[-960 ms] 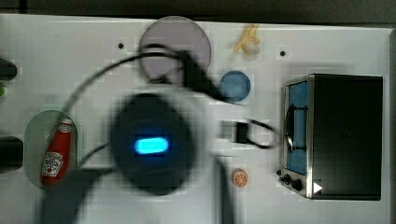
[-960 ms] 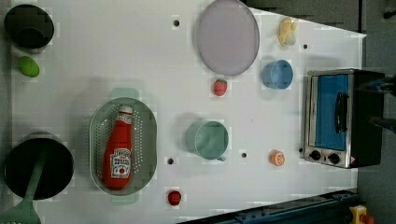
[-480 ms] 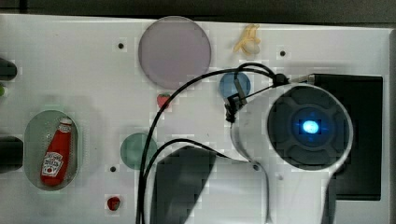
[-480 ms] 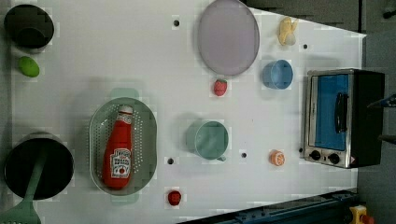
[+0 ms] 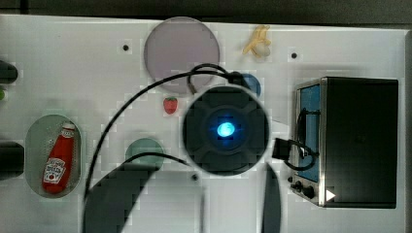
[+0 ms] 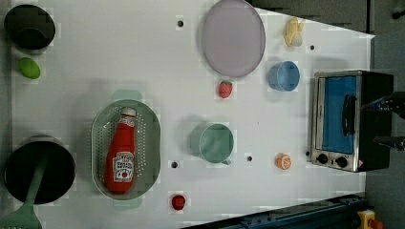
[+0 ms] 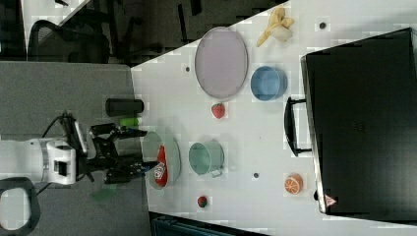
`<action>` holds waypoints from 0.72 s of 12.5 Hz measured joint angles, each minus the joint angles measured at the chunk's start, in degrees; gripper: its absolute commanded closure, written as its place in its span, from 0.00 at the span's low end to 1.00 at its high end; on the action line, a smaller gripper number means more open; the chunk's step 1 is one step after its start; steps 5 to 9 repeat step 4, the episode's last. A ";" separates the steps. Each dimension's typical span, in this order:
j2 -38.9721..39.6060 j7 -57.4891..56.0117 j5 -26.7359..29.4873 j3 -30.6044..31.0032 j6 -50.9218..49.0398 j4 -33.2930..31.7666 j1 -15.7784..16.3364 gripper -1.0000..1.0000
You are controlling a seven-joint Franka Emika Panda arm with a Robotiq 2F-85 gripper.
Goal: Pick Ketchup from the table and place it in strainer.
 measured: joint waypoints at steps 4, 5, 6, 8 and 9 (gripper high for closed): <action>-1.47 0.00 0.42 0.40 -0.41 0.28 0.89 0.00; -1.47 0.00 0.42 0.40 -0.41 0.28 0.89 0.00; -1.47 0.00 0.42 0.40 -0.41 0.28 0.89 0.00; -1.47 0.00 0.42 0.40 -0.41 0.28 0.89 0.00; -1.47 0.00 0.42 0.40 -0.41 0.28 0.89 0.00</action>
